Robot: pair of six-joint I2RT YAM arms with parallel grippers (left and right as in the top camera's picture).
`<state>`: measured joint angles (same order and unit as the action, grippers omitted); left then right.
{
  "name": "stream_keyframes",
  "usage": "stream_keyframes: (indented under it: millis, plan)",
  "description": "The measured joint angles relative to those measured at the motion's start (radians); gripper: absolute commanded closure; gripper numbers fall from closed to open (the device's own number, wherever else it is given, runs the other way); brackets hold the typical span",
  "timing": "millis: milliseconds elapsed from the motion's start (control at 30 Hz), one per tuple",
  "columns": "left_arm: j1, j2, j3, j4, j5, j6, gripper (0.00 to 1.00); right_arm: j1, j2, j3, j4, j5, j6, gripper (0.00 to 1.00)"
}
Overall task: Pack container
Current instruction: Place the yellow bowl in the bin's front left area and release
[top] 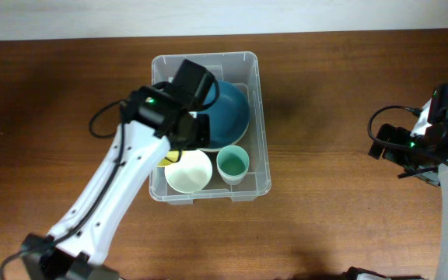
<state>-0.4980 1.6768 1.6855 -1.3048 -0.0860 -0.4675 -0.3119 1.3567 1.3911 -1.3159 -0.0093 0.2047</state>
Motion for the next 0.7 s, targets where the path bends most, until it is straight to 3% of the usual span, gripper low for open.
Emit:
stream_keyframes:
  millis: [600,667,700]
  plan:
    - [-0.007,0.149,-0.096,0.056,0.083,0.0,0.98,0.0,0.0,0.0,0.0,0.0,-0.002,0.01]
    - [-0.007,0.149,-0.096,0.056,0.091,0.0,0.92,0.0,0.0,0.0,0.0,0.0,-0.002,0.01]
    - [-0.007,0.149,-0.096,0.056,0.098,0.0,0.81,0.0,0.0,0.0,0.0,0.0,-0.003,0.01]
